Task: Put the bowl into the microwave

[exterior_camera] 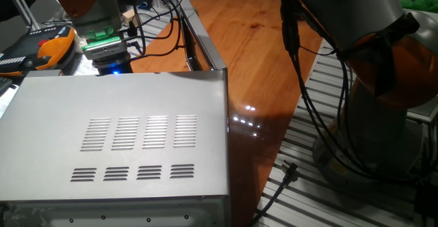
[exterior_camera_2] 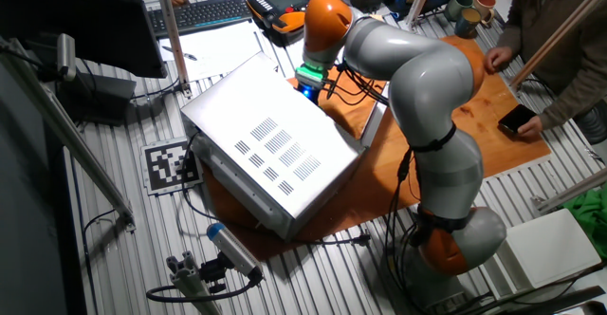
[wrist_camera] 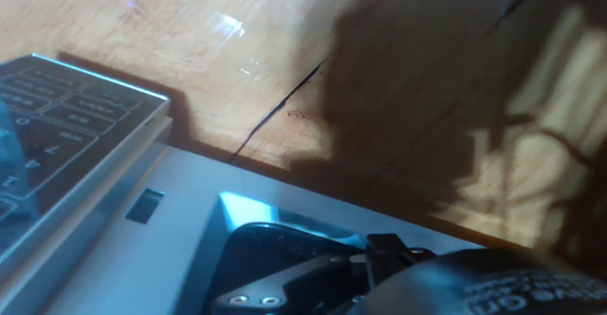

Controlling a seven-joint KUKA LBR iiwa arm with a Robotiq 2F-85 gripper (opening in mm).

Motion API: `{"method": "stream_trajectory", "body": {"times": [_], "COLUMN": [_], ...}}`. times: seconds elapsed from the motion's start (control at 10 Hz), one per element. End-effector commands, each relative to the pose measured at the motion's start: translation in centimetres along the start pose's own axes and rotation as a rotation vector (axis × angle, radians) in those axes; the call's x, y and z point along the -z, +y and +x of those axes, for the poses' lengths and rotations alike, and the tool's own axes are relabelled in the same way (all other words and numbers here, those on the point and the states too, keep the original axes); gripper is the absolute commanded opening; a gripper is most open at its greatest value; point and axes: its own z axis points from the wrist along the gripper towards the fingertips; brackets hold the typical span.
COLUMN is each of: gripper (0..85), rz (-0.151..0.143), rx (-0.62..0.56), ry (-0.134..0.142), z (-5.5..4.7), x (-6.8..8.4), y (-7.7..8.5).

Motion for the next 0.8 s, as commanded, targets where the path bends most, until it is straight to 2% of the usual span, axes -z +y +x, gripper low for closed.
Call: {"method": "stream_trajectory", "body": {"times": [0.0,0.1,0.2,0.4,0.5,0.7], "gripper": [0.0,0.0,0.0,0.0,0.0,0.0], "rz": [0.000,0.005,0.003,-0.027,-0.034,-0.031], "rx": [0.004,0.015,0.029,0.072,0.100,0.143], "ry": [-0.002,-0.009,-0.028,-0.068,-0.099,-0.122], "z": [-0.4,-1.0,-1.6,-2.8,-3.5,-4.3], "x": [0.6,1.4,2.4,4.5,6.3,9.4], "y": [0.0,0.0,-0.1,-0.6,-1.2,-2.4]}}
